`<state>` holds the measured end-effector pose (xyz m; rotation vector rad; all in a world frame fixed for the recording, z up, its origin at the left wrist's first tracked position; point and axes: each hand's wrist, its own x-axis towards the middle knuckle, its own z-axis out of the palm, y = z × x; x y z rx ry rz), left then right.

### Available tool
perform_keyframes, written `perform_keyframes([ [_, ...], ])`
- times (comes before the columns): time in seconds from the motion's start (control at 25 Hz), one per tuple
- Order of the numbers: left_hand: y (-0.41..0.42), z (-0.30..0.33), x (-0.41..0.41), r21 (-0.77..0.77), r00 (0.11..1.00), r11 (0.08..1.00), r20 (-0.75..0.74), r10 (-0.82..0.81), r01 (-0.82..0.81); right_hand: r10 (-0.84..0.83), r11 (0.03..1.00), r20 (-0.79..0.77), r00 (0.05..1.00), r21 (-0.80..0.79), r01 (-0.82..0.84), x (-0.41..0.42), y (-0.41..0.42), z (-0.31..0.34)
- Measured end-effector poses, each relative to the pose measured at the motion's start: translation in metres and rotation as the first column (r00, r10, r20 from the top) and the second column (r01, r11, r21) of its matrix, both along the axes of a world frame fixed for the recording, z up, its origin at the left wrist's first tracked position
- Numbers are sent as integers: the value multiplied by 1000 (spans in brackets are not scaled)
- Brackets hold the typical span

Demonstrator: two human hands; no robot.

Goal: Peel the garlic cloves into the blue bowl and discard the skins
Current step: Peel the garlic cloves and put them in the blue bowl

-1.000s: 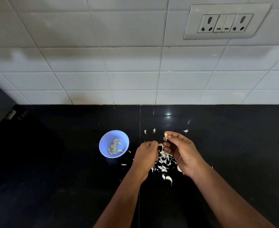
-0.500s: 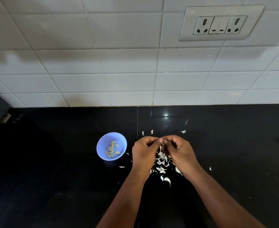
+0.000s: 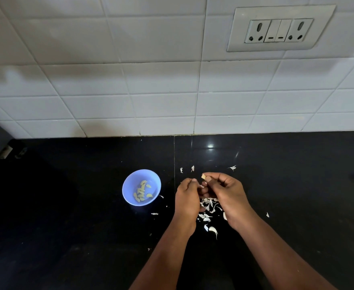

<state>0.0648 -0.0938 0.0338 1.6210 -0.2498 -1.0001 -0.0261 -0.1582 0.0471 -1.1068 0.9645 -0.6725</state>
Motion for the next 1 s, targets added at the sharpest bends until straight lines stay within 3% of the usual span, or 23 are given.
perform_keyframes([
  [0.2,4,-11,11,133,964,991,258,-64,30,15,993,-49,999,-116,-21,-5,-3,0],
  [0.4,2,-4,15,-54,987,995,141,-73,81,30,988,-86,996,-149,-42,-4,-7,1],
  [0.6,0,-1,12,-143,988,989,152,-27,49,81,986,-77,994,-138,-91,-5,-8,5],
  [0.8,0,-4,14,19,885,997,460,-77,77,99,843,-385,918,-458,-283,-8,-13,3],
  [0.92,-2,-6,8,61,823,995,558,-102,82,45,838,-397,917,-484,-251,-4,-13,-2],
  [1.0,-3,-8,4,7,826,999,561,-47,52,50,897,-313,948,-403,-180,0,-10,-2],
])
